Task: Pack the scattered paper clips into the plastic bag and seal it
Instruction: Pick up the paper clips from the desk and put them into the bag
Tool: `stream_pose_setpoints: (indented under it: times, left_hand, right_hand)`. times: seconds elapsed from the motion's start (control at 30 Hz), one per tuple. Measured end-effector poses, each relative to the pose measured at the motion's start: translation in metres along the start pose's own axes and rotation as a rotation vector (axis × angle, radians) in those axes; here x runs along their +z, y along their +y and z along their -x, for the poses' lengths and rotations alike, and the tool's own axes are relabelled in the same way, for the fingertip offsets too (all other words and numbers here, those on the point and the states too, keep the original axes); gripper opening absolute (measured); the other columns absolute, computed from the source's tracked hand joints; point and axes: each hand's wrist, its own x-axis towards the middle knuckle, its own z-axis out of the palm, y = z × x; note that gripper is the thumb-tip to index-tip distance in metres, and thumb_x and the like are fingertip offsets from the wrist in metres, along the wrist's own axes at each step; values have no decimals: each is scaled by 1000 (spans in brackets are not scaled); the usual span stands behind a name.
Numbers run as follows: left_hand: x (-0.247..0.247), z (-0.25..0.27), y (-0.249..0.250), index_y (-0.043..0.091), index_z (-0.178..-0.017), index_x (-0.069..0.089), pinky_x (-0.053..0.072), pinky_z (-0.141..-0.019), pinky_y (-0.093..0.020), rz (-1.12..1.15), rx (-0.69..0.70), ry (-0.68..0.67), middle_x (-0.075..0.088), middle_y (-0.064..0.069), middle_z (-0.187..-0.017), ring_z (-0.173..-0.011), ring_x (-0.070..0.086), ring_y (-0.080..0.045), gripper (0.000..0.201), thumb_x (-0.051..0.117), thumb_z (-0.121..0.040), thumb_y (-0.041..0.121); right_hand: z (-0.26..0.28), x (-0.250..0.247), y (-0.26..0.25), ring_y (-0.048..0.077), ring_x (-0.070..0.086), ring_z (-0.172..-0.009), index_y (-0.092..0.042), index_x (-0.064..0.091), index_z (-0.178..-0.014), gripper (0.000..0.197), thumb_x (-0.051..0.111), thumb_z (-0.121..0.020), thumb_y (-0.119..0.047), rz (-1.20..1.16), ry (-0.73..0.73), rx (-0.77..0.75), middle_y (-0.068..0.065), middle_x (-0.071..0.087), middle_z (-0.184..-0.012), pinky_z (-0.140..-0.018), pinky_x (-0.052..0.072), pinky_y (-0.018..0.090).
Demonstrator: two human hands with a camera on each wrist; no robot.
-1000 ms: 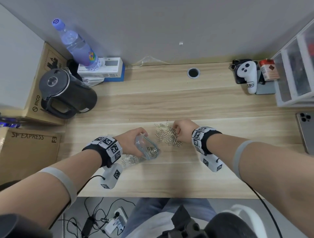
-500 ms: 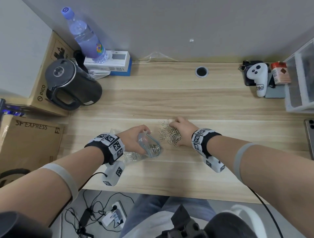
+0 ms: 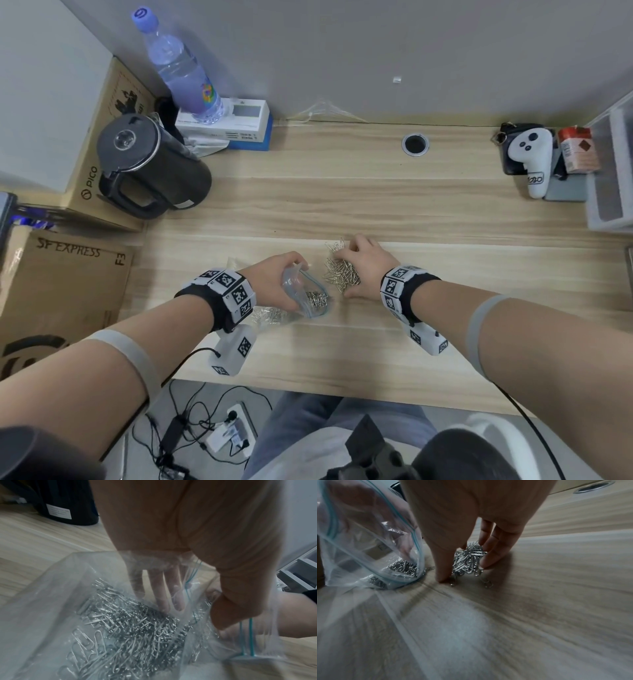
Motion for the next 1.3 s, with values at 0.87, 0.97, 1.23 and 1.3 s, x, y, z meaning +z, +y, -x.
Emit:
stream_pose_setpoints:
  times: [0.87, 0.97, 1.23, 1.3]
  left_hand:
    - [-2, -6, -3, 33, -116, 52, 59, -81, -46, 13, 39, 2, 64, 4, -101, -83, 65, -17, 78, 79, -44, 42]
    - [-1, -7, -6, 36, -114, 52, 59, -81, -49, 12, 34, 4, 65, 3, -100, -83, 65, -17, 75, 81, -45, 40]
    - [-1, -8, -3, 36, -114, 52, 60, -81, -48, 11, 24, -4, 65, 6, -99, -84, 67, -18, 75, 81, -45, 39]
    - [-1, -8, -5, 35, -113, 52, 59, -81, -50, 30, 20, -6, 66, 5, -97, -81, 66, -17, 73, 82, -46, 36]
  right_hand:
    - [-5, -7, -12, 20, 40, -108, -32, 65, -111, 30, 62, -85, -18, 38, -65, -66, -2, 44, -112, -88, 44, 36]
    - [-4, -4, -11, 22, 44, -105, -24, 71, -102, 26, 61, -83, -9, -35, -22, -60, 1, 49, -108, -89, 44, 36]
    - [-7, -3, -7, 23, 56, -97, -14, 73, -89, 10, 71, -80, -11, -81, 36, 22, 4, 56, -104, -79, 41, 25]
    - [-7, -5, -6, 21, 57, -96, -14, 73, -90, 10, 69, -81, -10, -69, 30, 41, 4, 57, -104, -76, 38, 23]
